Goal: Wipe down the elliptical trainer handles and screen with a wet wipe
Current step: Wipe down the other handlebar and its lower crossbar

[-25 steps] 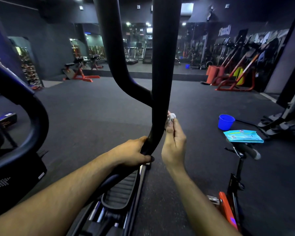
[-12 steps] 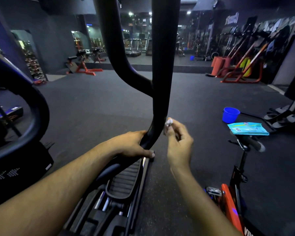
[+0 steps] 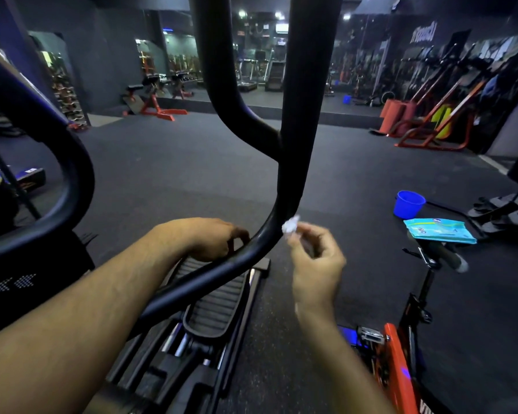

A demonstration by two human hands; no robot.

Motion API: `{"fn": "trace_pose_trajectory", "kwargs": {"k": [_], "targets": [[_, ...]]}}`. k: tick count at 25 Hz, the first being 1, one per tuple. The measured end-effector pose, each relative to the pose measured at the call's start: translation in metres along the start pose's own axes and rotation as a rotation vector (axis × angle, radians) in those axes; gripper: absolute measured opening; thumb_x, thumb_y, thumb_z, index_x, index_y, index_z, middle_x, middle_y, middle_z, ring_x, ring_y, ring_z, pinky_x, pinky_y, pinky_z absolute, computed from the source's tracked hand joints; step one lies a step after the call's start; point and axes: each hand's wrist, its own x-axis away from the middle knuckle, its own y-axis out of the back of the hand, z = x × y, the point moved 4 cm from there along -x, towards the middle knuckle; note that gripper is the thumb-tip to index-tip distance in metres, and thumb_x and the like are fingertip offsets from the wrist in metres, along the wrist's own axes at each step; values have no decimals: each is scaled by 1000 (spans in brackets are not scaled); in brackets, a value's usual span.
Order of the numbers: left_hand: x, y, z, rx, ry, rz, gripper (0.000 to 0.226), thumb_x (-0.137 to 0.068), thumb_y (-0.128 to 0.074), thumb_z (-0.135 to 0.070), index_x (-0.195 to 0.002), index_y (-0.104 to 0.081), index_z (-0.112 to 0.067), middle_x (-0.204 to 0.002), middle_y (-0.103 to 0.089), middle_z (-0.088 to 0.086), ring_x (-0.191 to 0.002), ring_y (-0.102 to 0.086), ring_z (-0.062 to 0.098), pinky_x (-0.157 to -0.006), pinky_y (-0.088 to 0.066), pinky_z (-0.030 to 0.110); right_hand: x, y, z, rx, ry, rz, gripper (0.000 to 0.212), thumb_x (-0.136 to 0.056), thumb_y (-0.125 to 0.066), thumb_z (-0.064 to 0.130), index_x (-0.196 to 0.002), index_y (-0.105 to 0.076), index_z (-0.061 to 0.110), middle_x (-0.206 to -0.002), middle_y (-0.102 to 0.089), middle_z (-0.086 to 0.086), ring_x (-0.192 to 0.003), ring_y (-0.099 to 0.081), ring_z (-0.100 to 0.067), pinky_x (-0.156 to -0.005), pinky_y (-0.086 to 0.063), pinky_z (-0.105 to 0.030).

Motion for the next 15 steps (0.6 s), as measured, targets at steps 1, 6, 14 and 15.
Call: {"fn": "trace_pose_trajectory", "kwargs": {"k": [1, 6, 14, 15], "targets": [[-1, 1, 1, 2, -6, -16, 53, -101, -51, -8, -149, -48, -29, -139, -65, 1, -121, -60, 23, -96, -43, 32, -15, 2, 11, 111, 162, 2, 20, -86, -75, -4, -98, -75, 11, -100, -73, -3, -94, -71, -15, -86, -57, -29], [-8, -2, 1, -30, -21, -48, 52, -103, -49, -12, -152, -45, -28, -139, -64, 4, -123, -59, 26, -97, -43, 33, 2, -9, 4, 504, 558, 272, 15, -91, -74, 2, -106, -75, 2, -98, -59, -5, -87, -60, -15, -76, -54, -29], [-7, -4, 2, -22, -3, -50, 51, -103, -49, -7, -151, -48, -24, -140, -63, 5, -125, -59, 26, -94, -42, 30, 1, -13, 9, 662, 633, 381, 25, -101, -58, 22, -116, -74, 9, -103, -54, -6, -81, -53, -12, -62, -55, -32], [-8, -3, 3, -14, 3, -42, 52, -102, -50, -6, -151, -49, -24, -139, -63, 5, -123, -60, 26, -93, -42, 29, -9, -11, 16, 682, 652, 331, 23, -101, -60, 19, -115, -74, 9, -105, -55, -7, -82, -54, -12, -64, -56, -32]]}}
